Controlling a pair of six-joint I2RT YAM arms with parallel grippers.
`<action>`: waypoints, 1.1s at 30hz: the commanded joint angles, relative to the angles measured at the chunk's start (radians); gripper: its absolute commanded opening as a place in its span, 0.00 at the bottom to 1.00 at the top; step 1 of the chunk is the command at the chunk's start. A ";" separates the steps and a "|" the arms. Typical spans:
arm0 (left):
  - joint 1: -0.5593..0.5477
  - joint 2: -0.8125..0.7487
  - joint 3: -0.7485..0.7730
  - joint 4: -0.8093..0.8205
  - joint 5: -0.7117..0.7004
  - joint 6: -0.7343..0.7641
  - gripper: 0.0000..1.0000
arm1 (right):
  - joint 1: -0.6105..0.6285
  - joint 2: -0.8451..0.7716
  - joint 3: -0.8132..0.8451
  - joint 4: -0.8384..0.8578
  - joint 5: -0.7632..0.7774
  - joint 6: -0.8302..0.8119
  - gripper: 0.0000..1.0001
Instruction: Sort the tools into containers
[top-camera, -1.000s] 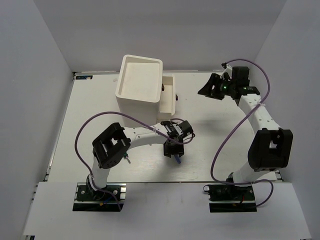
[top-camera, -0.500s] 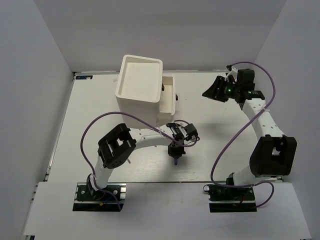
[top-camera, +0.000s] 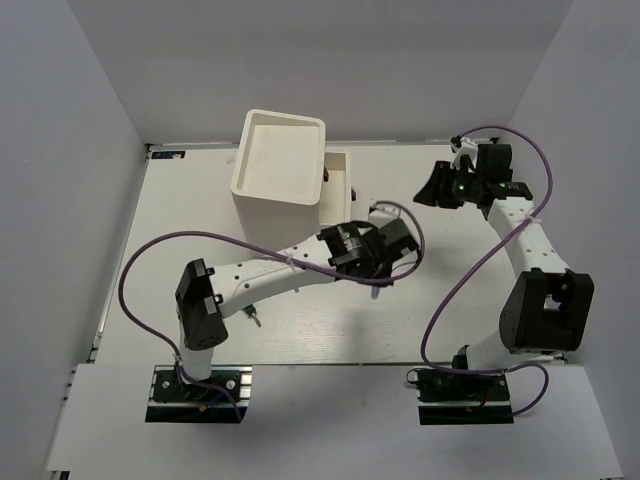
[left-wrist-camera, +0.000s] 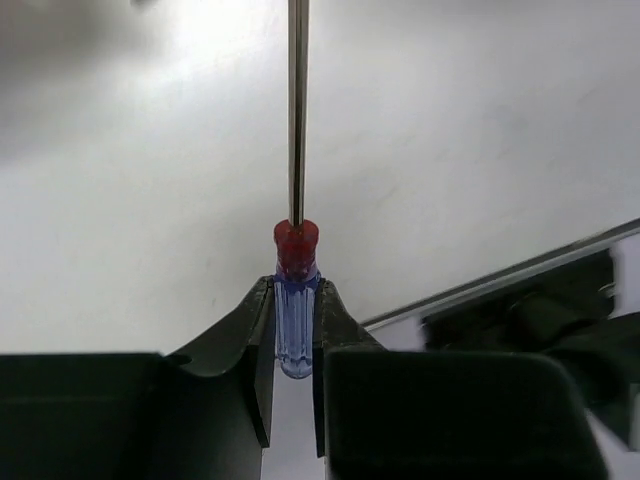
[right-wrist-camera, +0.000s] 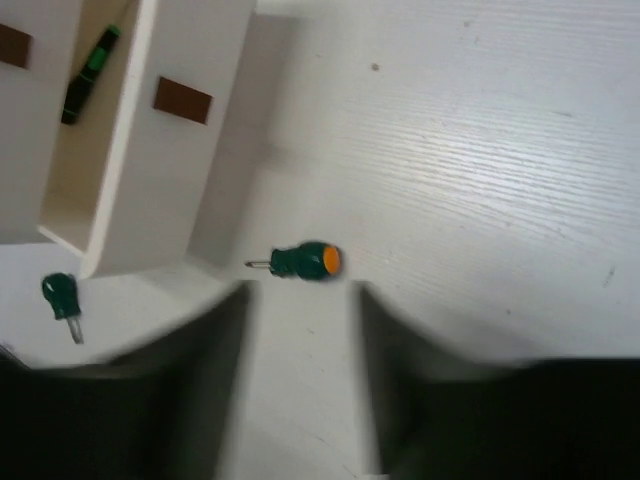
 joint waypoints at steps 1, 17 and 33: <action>0.054 -0.056 0.156 0.021 -0.176 0.127 0.00 | -0.038 0.060 0.058 -0.158 -0.003 -0.223 0.00; 0.399 0.272 0.549 0.125 -0.175 0.466 0.00 | -0.094 0.045 0.006 -0.200 -0.108 -0.254 0.00; 0.420 0.303 0.549 0.135 -0.165 0.506 0.50 | -0.100 0.081 0.019 -0.201 -0.147 -0.238 0.19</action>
